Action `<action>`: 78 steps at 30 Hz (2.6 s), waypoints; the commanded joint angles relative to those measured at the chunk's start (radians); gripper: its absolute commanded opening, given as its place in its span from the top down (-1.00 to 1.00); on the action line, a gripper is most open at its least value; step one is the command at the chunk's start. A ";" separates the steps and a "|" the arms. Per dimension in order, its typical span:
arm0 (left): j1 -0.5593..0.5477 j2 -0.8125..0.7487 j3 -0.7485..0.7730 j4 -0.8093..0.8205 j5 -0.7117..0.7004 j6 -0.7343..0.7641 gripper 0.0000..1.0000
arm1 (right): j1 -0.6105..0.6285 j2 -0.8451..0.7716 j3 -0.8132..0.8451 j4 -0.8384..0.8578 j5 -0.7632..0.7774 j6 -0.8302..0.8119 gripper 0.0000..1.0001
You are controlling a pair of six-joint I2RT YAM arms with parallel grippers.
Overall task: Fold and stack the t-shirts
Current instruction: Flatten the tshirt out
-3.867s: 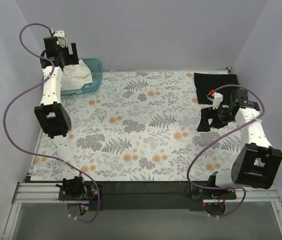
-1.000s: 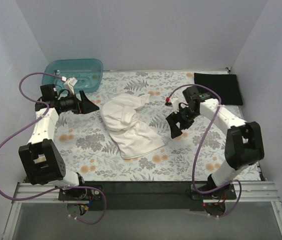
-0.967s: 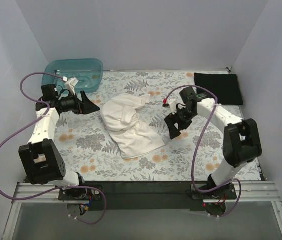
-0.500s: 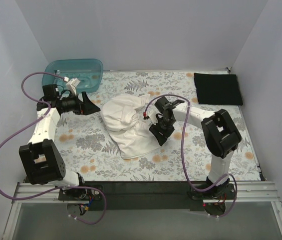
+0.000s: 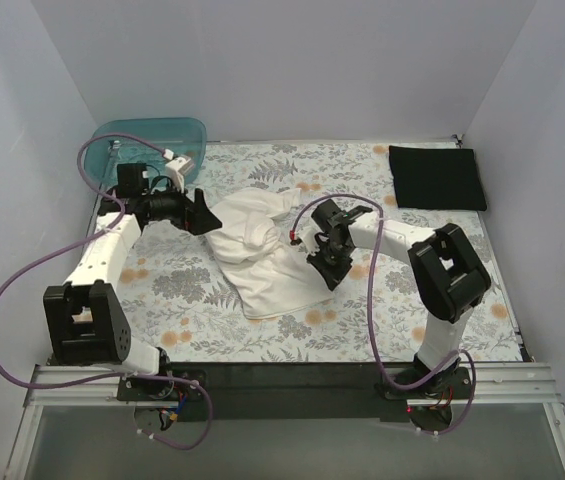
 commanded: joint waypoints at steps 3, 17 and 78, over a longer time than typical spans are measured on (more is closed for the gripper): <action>-0.145 0.025 0.000 0.029 -0.133 0.267 -0.74 | -0.096 -0.219 -0.078 -0.040 0.058 -0.082 0.97; -0.278 0.323 0.043 0.086 -0.535 0.183 0.92 | -0.362 -0.384 -0.164 -0.123 0.184 -0.268 0.97; 0.235 -0.015 -0.312 -0.142 -0.823 0.399 0.72 | -0.552 -0.431 -0.280 -0.155 0.256 -0.501 0.97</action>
